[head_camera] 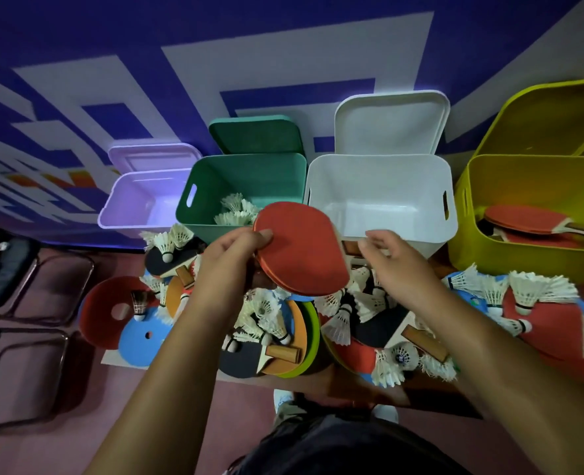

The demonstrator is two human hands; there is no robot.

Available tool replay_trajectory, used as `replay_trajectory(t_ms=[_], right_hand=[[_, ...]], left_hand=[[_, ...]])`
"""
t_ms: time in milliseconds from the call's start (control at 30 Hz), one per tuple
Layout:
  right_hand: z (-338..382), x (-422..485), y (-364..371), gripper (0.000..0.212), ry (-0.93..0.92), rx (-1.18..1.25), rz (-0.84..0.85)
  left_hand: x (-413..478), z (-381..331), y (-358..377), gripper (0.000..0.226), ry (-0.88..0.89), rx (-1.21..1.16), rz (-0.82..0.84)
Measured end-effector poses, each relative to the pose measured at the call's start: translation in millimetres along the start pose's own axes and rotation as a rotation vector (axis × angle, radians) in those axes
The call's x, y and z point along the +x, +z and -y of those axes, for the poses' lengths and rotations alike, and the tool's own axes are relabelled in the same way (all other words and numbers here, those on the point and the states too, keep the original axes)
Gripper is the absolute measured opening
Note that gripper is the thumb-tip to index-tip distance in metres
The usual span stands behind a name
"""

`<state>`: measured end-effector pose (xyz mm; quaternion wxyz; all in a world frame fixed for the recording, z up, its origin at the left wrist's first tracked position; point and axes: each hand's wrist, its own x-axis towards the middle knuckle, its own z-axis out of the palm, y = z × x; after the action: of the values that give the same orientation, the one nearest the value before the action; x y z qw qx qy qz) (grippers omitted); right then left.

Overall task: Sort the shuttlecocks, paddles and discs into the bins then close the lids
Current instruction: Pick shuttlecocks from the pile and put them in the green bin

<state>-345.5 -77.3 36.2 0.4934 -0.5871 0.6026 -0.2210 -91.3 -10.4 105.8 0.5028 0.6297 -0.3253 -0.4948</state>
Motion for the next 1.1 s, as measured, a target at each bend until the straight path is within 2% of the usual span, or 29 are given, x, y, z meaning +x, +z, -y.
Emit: replay_trajectory(t_ms=[67, 200, 333, 433, 600, 700, 933, 1100], right_hand=[[5, 5, -20, 0.046, 0.032, 0.053, -0.013], [-3, 13, -55, 0.020, 0.089, 0.321, -0.047], [-25, 6, -88, 0.023, 0.146, 0.625, -0.112], [-42, -5, -112, 0.015, 0.115, 0.769, -0.169], [-66, -32, -153, 0.015, 0.149, 0.696, -0.192], [-79, -44, -177, 0.015, 0.205, 0.651, -0.276], [-104, -54, -223, 0.019, 0.156, 0.756, -0.541], [-118, -45, -252, 0.018, 0.128, 0.726, -0.636]], left_hand=[[6, -5, 8, 0.019, 0.013, -0.009, 0.052], [22, -10, 33, 0.025, -0.006, -0.018, 0.067], [43, -8, 66, 0.026, -0.015, 0.040, 0.133], [55, -2, 103, 0.028, -0.037, 0.078, 0.197], [61, 3, 169, 0.032, -0.101, 0.075, 0.252], [67, 9, 200, 0.027, -0.118, 0.103, 0.343], [62, 19, 252, 0.054, -0.193, 0.165, 0.514], [57, 23, 267, 0.035, -0.227, 0.205, 0.484]])
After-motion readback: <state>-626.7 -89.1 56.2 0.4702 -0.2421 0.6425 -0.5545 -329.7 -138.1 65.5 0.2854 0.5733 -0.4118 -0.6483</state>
